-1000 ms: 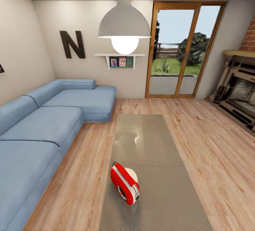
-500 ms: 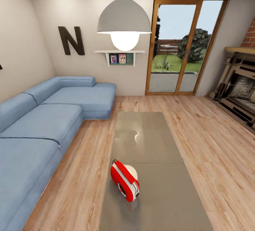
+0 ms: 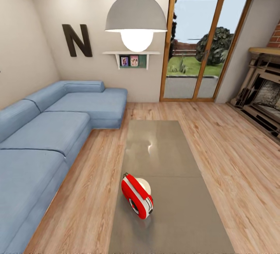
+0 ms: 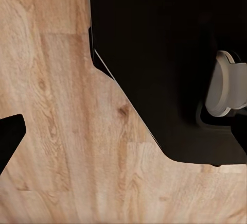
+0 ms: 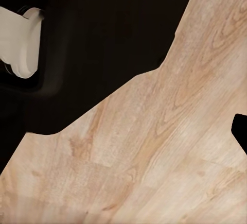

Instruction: Turn on the radio receiver that's on the table in the living room.

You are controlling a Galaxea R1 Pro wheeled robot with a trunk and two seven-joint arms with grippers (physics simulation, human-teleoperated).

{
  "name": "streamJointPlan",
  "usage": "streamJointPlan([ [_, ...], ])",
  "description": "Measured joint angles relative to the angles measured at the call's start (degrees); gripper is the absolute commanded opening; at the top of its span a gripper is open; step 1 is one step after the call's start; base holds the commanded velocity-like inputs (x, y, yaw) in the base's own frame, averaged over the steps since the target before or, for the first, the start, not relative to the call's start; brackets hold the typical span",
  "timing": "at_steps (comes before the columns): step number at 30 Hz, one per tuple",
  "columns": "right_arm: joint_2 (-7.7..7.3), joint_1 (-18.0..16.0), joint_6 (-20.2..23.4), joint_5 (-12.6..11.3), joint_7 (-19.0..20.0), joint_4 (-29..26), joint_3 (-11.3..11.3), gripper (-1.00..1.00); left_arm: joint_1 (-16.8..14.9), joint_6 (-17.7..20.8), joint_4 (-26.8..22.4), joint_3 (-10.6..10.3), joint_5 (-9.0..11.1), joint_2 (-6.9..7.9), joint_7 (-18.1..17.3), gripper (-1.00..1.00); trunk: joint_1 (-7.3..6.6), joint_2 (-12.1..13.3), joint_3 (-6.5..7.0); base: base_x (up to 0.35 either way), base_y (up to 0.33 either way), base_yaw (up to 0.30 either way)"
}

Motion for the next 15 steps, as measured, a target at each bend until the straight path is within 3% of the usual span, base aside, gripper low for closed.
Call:
streamJointPlan([
  [15, 0.0, 0.0, 0.0, 0.0, 0.0, 0.0, 0.0, 1.0, 0.0, 0.0, 0.0, 0.0, 0.0, 0.0, 0.0, 1.0, 0.0, 0.0, -1.41, 0.0, 0.0, 0.0],
])
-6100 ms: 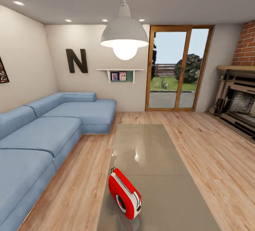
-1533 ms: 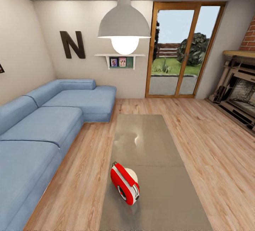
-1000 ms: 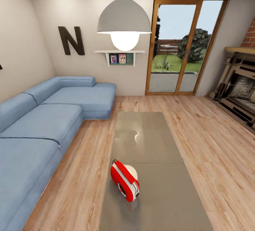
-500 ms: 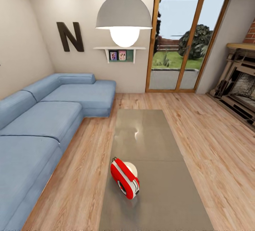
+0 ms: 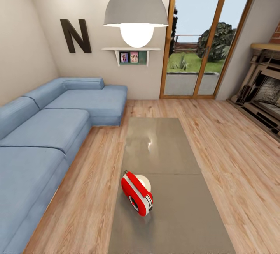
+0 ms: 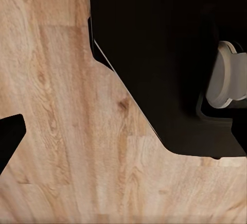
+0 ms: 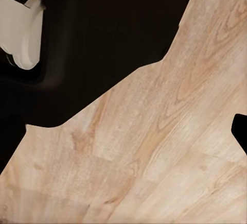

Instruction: Turn on the radio receiver that's on the table in the living room.

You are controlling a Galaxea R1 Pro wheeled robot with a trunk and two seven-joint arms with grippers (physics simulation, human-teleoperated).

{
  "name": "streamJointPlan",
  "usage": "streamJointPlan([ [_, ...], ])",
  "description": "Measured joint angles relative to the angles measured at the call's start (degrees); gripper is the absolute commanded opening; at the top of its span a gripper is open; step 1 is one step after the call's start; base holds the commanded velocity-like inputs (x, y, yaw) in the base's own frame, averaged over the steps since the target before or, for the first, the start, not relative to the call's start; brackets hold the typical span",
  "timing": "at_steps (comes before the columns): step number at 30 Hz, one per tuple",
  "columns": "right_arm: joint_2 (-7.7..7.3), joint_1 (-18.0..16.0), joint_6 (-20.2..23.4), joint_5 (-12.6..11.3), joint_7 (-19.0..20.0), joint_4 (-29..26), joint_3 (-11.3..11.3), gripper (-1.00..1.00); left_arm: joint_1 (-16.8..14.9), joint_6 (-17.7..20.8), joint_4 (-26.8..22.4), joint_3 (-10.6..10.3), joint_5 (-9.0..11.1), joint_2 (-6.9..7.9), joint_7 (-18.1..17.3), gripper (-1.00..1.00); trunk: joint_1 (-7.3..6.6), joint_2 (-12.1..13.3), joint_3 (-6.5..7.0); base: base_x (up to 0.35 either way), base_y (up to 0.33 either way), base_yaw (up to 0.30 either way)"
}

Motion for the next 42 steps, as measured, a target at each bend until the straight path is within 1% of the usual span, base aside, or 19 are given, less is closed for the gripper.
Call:
streamJointPlan([
  [42, 0.0, 0.0, -0.2, 0.0, 0.0, 0.0, 0.0, 1.0, 0.0, 0.0, 0.0, 0.0, 0.0, 0.0, 0.0, 1.0, 0.0, 0.0, -3.94, 0.0, 0.0, 0.0],
])
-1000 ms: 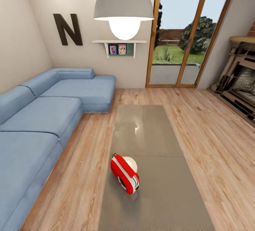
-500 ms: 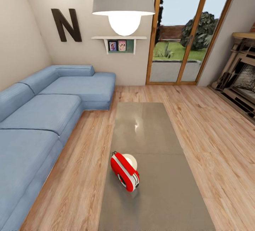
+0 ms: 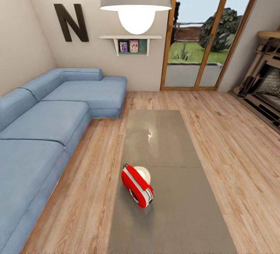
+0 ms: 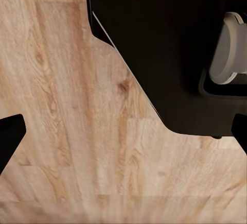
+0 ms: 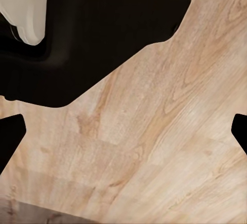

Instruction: Turn on the radio receiver that's on the table in the living room.

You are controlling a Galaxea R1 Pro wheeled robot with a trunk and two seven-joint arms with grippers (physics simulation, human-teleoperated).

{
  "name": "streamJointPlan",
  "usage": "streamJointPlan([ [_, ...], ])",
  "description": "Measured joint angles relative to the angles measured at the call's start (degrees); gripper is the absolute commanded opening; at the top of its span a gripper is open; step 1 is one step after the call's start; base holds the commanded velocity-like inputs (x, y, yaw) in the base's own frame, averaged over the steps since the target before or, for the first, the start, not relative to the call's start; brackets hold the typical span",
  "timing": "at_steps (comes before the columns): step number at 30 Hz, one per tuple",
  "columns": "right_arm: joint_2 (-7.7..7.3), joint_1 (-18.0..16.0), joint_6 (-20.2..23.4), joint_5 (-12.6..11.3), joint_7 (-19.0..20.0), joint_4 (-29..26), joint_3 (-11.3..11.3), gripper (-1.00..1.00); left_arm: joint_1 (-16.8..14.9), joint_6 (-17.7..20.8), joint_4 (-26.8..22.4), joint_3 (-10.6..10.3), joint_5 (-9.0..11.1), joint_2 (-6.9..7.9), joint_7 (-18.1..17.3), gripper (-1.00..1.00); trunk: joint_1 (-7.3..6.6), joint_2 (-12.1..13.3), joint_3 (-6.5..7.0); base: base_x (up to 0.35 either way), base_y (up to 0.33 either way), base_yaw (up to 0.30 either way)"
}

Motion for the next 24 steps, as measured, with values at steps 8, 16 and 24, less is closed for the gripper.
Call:
streamJointPlan([
  [8, 0.0, 0.0, 0.0, 0.0, 0.0, 0.0, 0.0, 1.0, 0.0, 0.0, 0.0, 0.0, 0.0, 0.0, 0.0, 1.0, 0.0, 0.0, -0.75, 0.0, 0.0, 0.0],
  [16, 0.0, 0.0, 0.0, 0.0, 0.0, 0.0, 0.0, 1.0, 0.0, 0.0, 0.0, 0.0, 0.0, 0.0, 0.0, 1.0, 0.0, 0.0, -1.5, 0.0, 0.0, 0.0],
  [24, 0.0, 0.0, 0.0, 0.0, 0.0, 0.0, 0.0, 1.0, 0.0, 0.0, 0.0, 0.0, 0.0, 0.0, 0.0, 1.0, 0.0, 0.0, -2.25, 0.0, 0.0, 0.0],
])
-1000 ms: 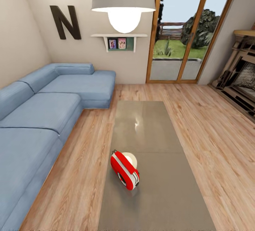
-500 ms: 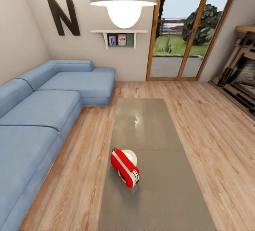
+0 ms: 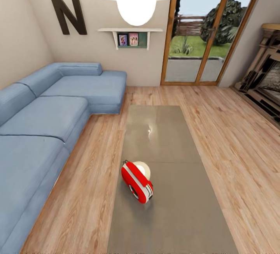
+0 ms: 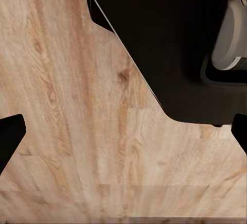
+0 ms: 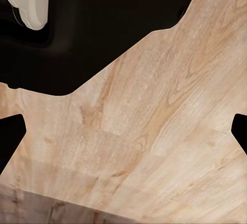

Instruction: Turn on the radio receiver that's on the table in the living room.

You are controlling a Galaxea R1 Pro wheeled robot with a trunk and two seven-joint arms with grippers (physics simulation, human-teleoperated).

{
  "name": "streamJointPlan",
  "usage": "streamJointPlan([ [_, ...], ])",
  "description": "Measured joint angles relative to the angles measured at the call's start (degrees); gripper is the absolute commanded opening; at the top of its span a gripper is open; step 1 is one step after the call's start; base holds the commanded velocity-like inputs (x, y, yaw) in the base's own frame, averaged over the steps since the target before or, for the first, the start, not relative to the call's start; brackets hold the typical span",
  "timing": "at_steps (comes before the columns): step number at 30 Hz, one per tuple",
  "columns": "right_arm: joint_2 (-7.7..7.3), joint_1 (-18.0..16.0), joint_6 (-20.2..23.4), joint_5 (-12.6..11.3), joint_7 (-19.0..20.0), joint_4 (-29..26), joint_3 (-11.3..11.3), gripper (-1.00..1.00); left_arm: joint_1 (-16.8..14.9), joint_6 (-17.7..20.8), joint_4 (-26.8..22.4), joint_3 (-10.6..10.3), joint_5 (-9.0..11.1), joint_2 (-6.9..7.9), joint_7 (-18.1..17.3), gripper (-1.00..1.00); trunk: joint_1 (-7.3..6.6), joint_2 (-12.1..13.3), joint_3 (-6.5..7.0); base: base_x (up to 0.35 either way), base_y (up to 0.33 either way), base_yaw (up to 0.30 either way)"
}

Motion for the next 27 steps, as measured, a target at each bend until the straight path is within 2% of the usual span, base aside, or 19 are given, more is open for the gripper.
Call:
streamJointPlan([
  [27, 0.0, 0.0, 0.0, 0.0, 0.0, 0.0, 0.0, 1.0, 0.0, 0.0, 0.0, 0.0, 0.0, 0.0, 0.0, 1.0, 0.0, 0.0, -2.53, 0.0, 0.0, 0.0],
])
